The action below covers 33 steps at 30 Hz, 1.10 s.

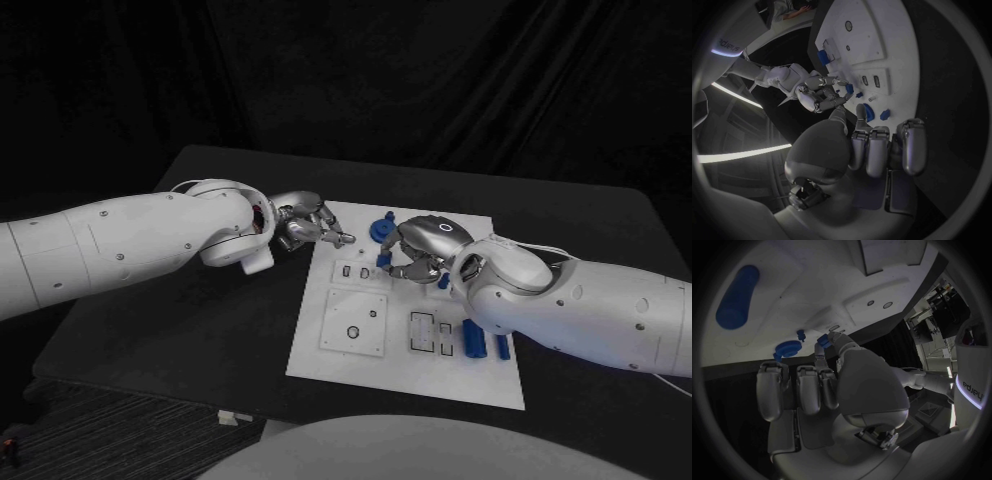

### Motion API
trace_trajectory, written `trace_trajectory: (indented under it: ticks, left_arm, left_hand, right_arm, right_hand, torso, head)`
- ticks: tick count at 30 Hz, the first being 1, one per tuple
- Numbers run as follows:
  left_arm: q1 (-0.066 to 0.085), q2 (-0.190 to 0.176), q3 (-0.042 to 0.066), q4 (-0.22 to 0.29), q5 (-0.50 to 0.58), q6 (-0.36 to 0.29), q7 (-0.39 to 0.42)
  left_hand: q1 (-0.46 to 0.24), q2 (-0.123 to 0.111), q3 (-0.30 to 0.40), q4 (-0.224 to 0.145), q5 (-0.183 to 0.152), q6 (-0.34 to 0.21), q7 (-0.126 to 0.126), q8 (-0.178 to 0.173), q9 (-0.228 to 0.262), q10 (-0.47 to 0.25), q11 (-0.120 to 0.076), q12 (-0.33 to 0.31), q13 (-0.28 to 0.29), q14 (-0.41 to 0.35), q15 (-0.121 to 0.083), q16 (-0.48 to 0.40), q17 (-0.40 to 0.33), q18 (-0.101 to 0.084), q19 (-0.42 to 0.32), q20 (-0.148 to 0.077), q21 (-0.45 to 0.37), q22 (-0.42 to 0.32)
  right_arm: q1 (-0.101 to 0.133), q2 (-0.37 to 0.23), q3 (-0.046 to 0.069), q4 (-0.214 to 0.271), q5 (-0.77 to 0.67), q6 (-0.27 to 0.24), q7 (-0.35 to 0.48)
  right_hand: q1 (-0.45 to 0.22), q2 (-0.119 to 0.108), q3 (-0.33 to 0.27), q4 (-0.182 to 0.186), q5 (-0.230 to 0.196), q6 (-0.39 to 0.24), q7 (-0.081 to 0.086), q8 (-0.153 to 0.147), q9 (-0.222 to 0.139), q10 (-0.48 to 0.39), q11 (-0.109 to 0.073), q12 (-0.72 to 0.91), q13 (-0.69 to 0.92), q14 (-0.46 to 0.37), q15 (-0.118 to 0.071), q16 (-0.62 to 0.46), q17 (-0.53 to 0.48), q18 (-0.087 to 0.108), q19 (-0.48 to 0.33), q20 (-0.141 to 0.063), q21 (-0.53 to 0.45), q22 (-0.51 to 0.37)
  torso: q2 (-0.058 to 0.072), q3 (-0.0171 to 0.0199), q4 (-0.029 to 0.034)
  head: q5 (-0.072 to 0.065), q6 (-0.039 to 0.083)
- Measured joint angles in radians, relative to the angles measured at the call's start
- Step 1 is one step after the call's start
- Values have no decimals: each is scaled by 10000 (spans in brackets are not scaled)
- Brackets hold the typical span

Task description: Assemble the parts on the task board

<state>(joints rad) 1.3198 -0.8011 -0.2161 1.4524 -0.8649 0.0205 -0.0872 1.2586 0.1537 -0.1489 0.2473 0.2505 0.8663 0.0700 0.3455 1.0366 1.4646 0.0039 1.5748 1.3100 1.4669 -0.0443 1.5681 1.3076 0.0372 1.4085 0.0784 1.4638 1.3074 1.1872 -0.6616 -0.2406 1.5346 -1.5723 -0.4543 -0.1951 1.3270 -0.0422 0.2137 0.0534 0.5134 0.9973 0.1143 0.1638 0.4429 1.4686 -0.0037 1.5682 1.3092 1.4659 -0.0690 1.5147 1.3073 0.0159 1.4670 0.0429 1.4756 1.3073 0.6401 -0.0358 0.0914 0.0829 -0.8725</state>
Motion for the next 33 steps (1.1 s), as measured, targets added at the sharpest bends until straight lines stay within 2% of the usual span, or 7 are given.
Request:
trace_trajectory:
  ticks: [6,11,16,20,25,28,33]
  left_arm:
    - [-35,-1,0,106,1,50,230]
    - [-79,81,0,136,1,92,467]
    - [-123,211,0,72,1,173,662]
    - [-143,262,0,35,1,245,766]
    - [-175,341,0,17,1,319,880]
    - [-180,364,0,12,1,355,951]
    - [-190,418,0,0,1,406,1053]
  left_hand:
    - [-12,-12,-193,193,-191,-116,115,-407,-223,17,88,2,-2,-33,115,0,0,1,-73,73,-96,0]
    - [6,-74,-393,378,-191,-134,397,-1466,-1431,11,363,1,-33,-5,364,0,-1,1,-249,250,-226,0]
    - [6,-73,-538,366,-190,-171,541,-2133,-2295,19,483,1,-19,-17,447,0,-1,0,-323,323,-289,0]
    - [-59,-9,-692,382,-318,-224,630,-2445,-2763,20,555,1,-15,2,536,0,-1,0,-393,394,-355,-1]
    - [-318,134,-913,409,-563,-122,731,-2604,-3168,20,555,1,-7,-34,572,0,-1,93,-436,436,-406,0]
    - [-353,101,-936,409,-612,-122,731,-2645,-3284,20,555,-1,-11,-34,571,0,-1,104,-435,436,-406,-1]
    - [-346,109,-977,368,-435,-102,710,-2709,-3523,20,626,-1,-11,2,606,0,-2,97,-465,466,-452,-1]
  right_arm:
    - [129,-354,39,557,1,-643,181]
    - [150,-505,41,850,1,-946,295]
    - [154,-572,42,992,1,-1107,366]
    - [154,-597,42,1042,1,-1209,417]
    - [154,-610,41,1078,1,-1283,468]
    - [154,-609,41,1093,1,-1303,494]
    - [154,-604,41,1099,1,-1315,519]
  right_hand:
    - [0,-1,-1,0,-42,-2,-2,40,0,-36,-36,0,0,-1,0,0,0,-1,0,0,43,7]
    - [11,-14,-2,0,-44,-4,-4,92,0,-37,-36,0,0,0,0,0,0,-1,0,0,43,8]
    - [11,-15,-4,-1,-73,-6,-5,98,0,-37,-35,0,0,0,0,0,0,-1,0,0,43,7]
    - [8,-14,-16,-12,-80,-7,-7,119,0,-36,-35,0,0,-1,0,0,0,0,0,0,43,7]
    - [4,-12,-17,-13,-82,-13,-13,122,0,-37,-35,0,0,0,1,0,0,-1,0,1,43,6]
    - [0,-9,-17,-13,-124,-19,-19,125,0,-37,-35,0,0,0,1,0,0,-1,0,1,43,6]
    - [-37,25,-22,-17,-156,3,3,151,0,-37,-35,0,0,0,2,0,0,0,0,1,43,5]
  torso:
    - [0,-3,-24]
    - [1,-5,-35]
    - [6,3,-35]
    - [8,6,-32]
    - [8,6,-8]
    - [8,1,-2]
    - [7,-6,8]
  head:
    - [3,0]
    - [-30,0]
    - [-60,0]
    - [-88,0]
    - [-150,0]
    - [-155,0]
    - [-149,0]
